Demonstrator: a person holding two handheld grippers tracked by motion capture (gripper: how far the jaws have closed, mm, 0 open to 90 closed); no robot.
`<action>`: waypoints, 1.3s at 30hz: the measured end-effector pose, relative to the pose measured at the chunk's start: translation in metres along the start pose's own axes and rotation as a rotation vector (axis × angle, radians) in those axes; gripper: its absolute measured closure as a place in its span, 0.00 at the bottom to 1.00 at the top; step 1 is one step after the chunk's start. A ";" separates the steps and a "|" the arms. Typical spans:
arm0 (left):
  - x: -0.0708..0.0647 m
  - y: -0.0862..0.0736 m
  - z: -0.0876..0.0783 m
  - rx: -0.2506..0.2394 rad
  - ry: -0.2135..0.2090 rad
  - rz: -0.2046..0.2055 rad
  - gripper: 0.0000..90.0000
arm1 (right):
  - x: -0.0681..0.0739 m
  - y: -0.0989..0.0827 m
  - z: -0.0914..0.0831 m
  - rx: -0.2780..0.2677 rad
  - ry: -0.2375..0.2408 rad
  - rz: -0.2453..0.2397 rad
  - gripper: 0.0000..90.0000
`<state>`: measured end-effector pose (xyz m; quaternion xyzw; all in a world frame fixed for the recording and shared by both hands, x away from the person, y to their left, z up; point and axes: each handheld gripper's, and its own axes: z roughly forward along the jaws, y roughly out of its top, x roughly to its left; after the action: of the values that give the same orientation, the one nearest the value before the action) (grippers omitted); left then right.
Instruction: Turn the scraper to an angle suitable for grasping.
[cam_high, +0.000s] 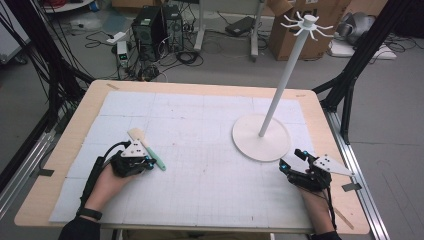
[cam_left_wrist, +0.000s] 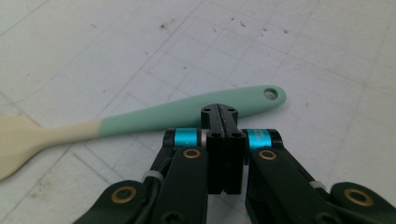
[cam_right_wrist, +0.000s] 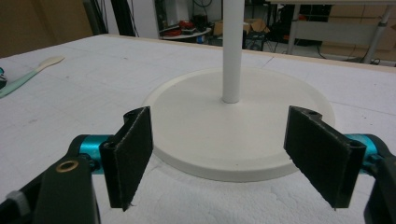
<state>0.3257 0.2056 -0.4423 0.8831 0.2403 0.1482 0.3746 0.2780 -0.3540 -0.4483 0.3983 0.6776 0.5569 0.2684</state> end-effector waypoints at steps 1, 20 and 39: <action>0.000 0.003 0.002 0.011 0.010 0.000 1.00 | 0.000 0.000 0.000 0.000 -0.001 -0.001 0.26; 0.009 0.053 0.057 0.033 0.192 -0.053 1.00 | 0.000 0.000 0.000 0.006 -0.002 -0.001 0.26; 0.031 0.066 0.074 -0.022 0.232 -0.122 0.96 | 0.000 0.000 0.001 0.007 0.005 -0.007 0.27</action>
<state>0.4048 0.1389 -0.4412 0.8397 0.3337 0.2287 0.3623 0.2789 -0.3539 -0.4485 0.3956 0.6817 0.5545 0.2672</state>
